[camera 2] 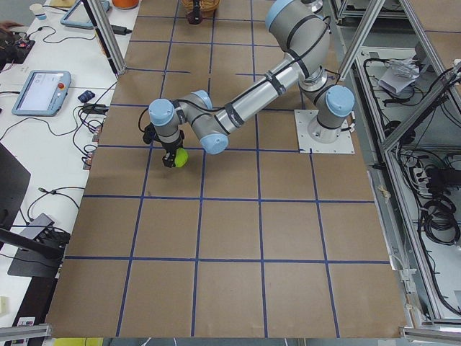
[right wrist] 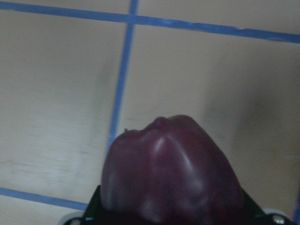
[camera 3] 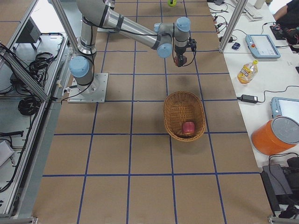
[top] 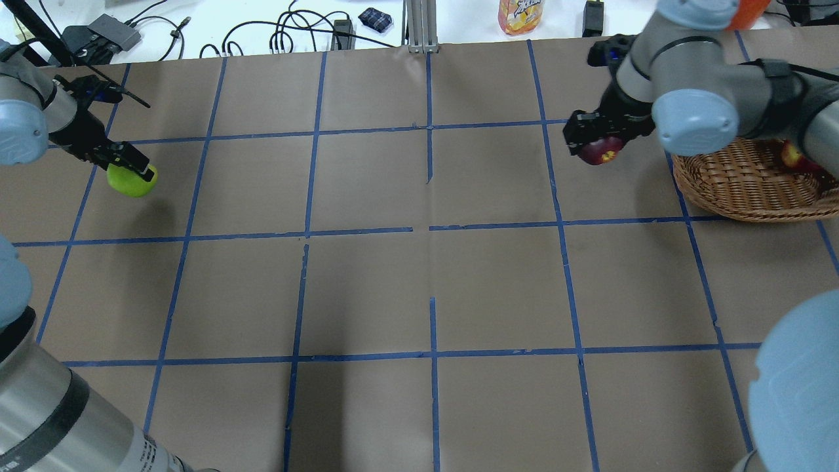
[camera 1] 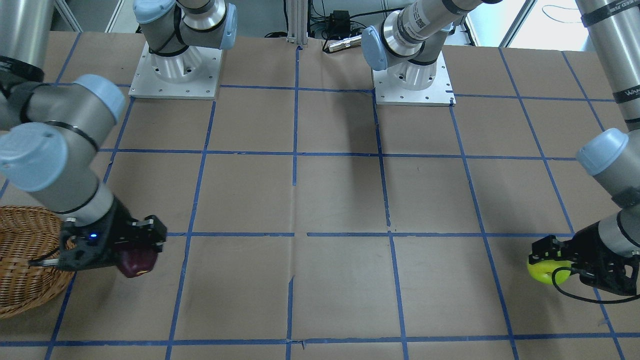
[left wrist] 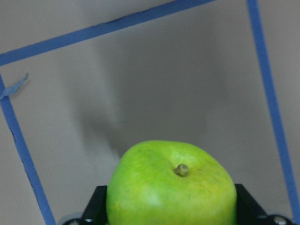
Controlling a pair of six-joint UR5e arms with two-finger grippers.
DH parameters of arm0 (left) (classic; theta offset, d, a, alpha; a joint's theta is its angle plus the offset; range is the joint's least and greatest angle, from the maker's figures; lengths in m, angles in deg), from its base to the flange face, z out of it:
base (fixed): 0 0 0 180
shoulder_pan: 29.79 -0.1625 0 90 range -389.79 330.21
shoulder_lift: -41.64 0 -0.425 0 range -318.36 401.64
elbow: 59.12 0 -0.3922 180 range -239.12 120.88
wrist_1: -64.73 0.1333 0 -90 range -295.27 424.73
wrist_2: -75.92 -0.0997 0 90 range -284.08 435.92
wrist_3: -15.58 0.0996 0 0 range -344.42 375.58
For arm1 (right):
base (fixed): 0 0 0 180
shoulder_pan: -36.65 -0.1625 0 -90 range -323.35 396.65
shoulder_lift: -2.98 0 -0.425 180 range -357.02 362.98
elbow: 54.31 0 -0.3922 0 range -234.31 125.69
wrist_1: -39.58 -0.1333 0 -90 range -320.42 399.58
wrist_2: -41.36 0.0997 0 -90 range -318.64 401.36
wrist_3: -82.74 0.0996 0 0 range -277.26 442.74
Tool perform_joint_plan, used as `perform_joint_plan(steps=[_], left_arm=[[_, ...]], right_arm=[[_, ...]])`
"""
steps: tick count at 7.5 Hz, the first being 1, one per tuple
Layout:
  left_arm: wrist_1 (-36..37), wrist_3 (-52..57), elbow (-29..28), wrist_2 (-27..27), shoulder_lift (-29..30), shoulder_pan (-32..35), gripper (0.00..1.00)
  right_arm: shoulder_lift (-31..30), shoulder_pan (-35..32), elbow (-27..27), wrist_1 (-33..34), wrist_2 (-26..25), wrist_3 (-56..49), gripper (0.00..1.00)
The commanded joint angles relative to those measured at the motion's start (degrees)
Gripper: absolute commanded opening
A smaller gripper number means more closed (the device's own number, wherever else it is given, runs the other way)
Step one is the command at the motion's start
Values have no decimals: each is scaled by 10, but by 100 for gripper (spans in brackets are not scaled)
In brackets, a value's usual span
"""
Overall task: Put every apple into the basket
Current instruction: 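Carry the dark apple into the basket while the left gripper lifts the green apple, then set the green apple at table center with the left gripper while the right withdraws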
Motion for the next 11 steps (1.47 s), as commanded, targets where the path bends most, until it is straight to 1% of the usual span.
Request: perform_joint_plan(steps=[1, 2, 3, 4, 5, 6, 7, 8, 9, 10, 11], left_arm=[[-33, -162, 0, 14, -33, 121, 13], [-31, -261, 4, 20, -40, 181, 13], [-21, -361, 4, 57, -38, 233, 13], [17, -482, -4, 65, -23, 283, 13], [38, -563, 3, 62, -18, 337, 13], [37, -615, 4, 58, -16, 390, 13], [63, -664, 8, 55, -3, 423, 13], [89, -692, 15, 50, 9, 436, 13], [90, -698, 21, 41, 7, 440, 13], [87, -699, 37, 40, 8, 442, 33], [92, -718, 56, 40, 7, 442, 74]], right_arm=[[9, 135, 9, 12, -2, -224, 60], [22, 186, 9, 39, 5, -265, 60], [47, 228, 11, 84, 7, -279, 60], [75, 258, 19, 112, 42, -315, 61], [93, 272, 33, 98, 55, -321, 62], [89, 270, 31, 90, 55, -318, 63], [88, 268, 31, 72, 49, -317, 100], [85, 268, 31, 70, 48, -318, 100], [82, 268, 32, 66, 47, -318, 100], [64, 265, 35, 33, 46, -318, 100], [45, 251, 33, -11, 36, -317, 100]])
